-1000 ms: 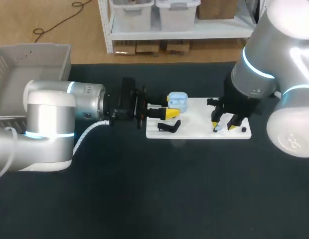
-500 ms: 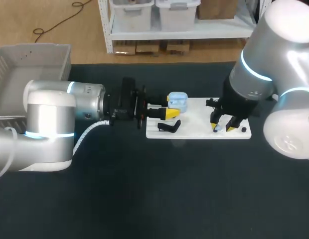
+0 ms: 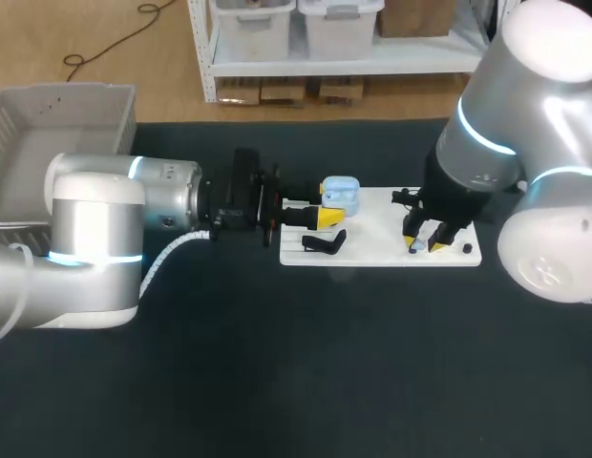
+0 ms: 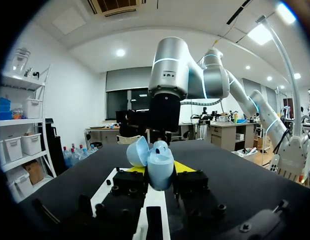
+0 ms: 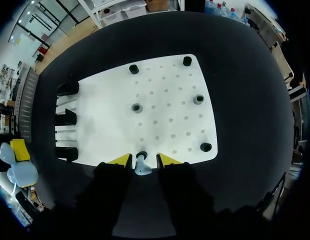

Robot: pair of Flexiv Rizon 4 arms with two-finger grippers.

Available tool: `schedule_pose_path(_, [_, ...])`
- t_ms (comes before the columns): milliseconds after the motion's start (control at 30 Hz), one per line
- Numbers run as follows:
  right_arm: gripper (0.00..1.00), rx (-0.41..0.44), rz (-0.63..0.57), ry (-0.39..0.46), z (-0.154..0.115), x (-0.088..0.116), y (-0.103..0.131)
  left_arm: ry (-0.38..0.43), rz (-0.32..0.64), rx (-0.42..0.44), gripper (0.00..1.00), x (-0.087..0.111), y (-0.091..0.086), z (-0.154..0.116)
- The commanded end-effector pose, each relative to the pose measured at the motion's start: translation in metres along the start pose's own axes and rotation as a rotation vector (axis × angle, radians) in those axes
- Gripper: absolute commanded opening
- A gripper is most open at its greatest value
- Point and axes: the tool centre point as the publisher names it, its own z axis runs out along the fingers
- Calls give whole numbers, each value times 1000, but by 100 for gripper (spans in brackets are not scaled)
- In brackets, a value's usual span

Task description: Pick up each earbud case from the left stands, insert the matching earbuds, close the lid, and place the case in the box.

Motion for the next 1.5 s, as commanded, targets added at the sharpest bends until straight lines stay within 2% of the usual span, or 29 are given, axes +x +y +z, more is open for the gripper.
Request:
schedule_pose_path(33, [31, 4, 2, -1, 0, 1, 0, 1, 1, -3, 0, 0, -1, 0])
schedule_pose_path(233, [29, 7, 4, 4, 1, 2, 1, 1, 1, -3, 0, 0, -1, 0])
schedule_pose_path(400, [18, 12, 4, 6, 2, 2, 2, 1, 1, -3, 0, 0, -1, 0])
schedule_pose_path(567, [0, 15, 6, 6, 2, 3, 2, 1, 1, -3, 0, 0, -1, 0])
schedule_pose_path(733, [0, 19, 7, 5, -3, 5, 2, 1, 1, -3, 0, 0, -1, 0])
schedule_pose_path(933, [0, 28, 7, 4, -23, 9, 5, 1, 1, -3, 0, 0, -1, 0])
schedule_pose_path(1267, [0, 35, 8, -14, -69, 19, 9, 1, 1, -3, 0, 0, -1, 0])
schedule_pose_path(1500, [0, 43, -41, -9, -109, 28, 28, 1, 1, -3, 0, 0, -1, 0])
